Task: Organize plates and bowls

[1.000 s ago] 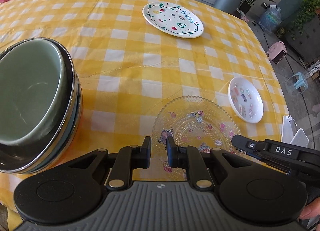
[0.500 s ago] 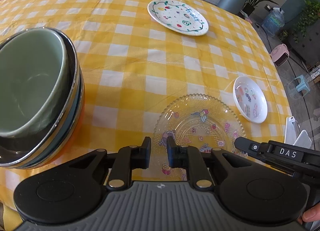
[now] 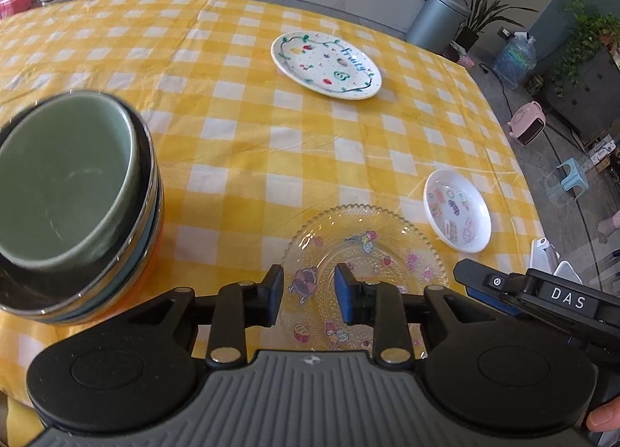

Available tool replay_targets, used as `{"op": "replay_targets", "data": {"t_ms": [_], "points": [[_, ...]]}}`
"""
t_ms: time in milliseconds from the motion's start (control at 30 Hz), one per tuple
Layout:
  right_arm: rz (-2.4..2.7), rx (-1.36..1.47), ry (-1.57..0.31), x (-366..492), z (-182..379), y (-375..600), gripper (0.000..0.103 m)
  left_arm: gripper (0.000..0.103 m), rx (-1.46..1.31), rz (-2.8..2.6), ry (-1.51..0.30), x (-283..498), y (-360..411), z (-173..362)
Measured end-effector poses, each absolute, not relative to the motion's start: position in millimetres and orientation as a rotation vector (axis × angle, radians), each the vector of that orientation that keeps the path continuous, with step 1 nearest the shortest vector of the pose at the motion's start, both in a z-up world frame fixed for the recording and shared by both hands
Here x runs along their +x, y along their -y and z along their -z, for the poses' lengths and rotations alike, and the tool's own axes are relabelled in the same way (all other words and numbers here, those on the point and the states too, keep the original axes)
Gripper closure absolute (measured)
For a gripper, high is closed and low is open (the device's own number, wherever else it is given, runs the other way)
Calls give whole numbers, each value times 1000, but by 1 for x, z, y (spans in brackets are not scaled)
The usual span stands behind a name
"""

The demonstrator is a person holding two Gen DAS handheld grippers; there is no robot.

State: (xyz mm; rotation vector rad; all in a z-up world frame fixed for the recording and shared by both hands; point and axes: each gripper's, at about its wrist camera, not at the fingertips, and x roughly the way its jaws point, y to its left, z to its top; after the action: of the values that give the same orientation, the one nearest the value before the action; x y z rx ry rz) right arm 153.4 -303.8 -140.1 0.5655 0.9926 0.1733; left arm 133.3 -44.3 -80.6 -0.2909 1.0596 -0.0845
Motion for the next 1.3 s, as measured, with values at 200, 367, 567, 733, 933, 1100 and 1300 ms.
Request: {"op": "replay_targets", "data": {"t_ms": [200, 367, 567, 733, 933, 1100, 1300], "points": [[-181, 625, -889, 153, 134, 309, 71, 63, -278, 131, -1048, 149, 54, 68], [-131, 587, -797, 164, 126, 309, 71, 63, -282, 133, -1012, 169, 55, 57], [-71, 612, -734, 186, 123, 314, 71, 63, -306, 141, -1023, 202, 51, 44], [-51, 629, -700, 213, 123, 315, 70, 63, -312, 148, -1002, 235, 46, 31], [-66, 642, -721, 245, 126, 308, 70, 57, -359, 235, -1050, 285, 33, 35], [-103, 630, -752, 275, 133, 298, 71, 58, -328, 223, -1083, 328, 20, 45], [-145, 659, -810, 313, 150, 286, 73, 58, -261, 208, -1136, 373, 4, 70]]}}
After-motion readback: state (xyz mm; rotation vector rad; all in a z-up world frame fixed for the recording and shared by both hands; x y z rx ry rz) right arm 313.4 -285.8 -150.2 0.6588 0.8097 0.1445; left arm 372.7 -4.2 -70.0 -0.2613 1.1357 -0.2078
